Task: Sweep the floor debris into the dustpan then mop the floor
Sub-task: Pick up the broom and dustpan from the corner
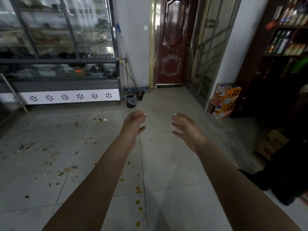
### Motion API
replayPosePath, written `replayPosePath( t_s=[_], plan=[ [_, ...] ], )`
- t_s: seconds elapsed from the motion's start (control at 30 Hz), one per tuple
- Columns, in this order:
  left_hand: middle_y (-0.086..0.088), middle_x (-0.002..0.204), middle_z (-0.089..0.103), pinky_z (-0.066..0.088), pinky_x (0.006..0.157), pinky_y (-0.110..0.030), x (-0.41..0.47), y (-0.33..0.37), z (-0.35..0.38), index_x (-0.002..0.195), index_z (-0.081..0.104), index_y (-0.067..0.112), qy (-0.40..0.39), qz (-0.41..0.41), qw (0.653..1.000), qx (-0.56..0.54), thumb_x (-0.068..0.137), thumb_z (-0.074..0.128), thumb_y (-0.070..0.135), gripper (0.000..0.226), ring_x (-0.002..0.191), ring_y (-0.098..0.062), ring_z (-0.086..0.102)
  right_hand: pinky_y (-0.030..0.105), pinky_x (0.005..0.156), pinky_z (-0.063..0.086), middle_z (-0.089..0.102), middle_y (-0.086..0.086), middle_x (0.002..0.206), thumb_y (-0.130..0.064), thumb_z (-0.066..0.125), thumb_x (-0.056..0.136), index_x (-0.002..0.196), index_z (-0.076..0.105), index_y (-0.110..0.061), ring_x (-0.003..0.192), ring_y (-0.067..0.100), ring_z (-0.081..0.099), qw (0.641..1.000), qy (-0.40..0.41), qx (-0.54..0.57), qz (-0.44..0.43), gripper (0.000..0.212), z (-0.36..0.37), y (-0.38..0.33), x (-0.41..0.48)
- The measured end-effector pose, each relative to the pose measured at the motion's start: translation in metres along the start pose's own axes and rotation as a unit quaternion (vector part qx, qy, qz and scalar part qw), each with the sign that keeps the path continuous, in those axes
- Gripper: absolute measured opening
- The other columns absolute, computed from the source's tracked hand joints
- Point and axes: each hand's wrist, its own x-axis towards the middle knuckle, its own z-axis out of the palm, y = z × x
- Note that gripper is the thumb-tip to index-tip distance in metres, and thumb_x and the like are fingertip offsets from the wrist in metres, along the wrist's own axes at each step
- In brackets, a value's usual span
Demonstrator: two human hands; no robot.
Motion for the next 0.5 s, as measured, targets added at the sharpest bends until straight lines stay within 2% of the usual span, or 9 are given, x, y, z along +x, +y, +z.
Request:
replayPosePath(
  t_s=[0.13, 0.33, 0.5],
  plan=[
    [-0.001, 0.1, 0.059, 0.047, 0.095, -0.036, 0.047, -0.002, 0.032, 0.106, 0.056, 0.013, 0.002, 0.007, 1.0, -0.014, 0.09, 0.056, 0.011, 0.016, 0.106, -0.016, 0.056, 0.035, 0.09, 0.042, 0.048, 0.004, 0.138, -0.028, 0.058, 0.092, 0.142, 0.039, -0.014, 0.126, 0.02, 0.046, 1.0, 0.005, 0.003, -0.007, 0.055, -0.023, -0.011, 0.052],
    [-0.005, 0.113, 0.059, 0.048, 0.093, -0.034, 0.13, -0.012, 0.097, 0.122, 0.054, 0.009, 0.02, 0.003, 1.0, -0.024, 0.09, 0.056, 0.012, 0.032, 0.109, -0.017, 0.056, 0.033, 0.088, 0.045, 0.05, 0.001, 0.136, -0.033, 0.059, 0.089, 0.139, 0.043, -0.017, 0.119, 0.015, 0.05, 1.0, 0.003, -0.021, -0.001, 0.055, -0.067, -0.026, 0.149],
    [-0.003, 0.109, 0.059, 0.047, 0.095, -0.034, 0.197, -0.013, 0.154, 0.124, 0.052, 0.007, 0.027, 0.011, 0.999, -0.021, 0.092, 0.054, 0.011, 0.032, 0.109, -0.018, 0.056, 0.03, 0.082, 0.046, 0.053, -0.003, 0.128, -0.034, 0.06, 0.088, 0.136, 0.045, -0.019, 0.12, 0.015, 0.05, 0.999, -0.009, -0.039, 0.009, 0.053, -0.109, -0.05, 0.228]
  ],
)
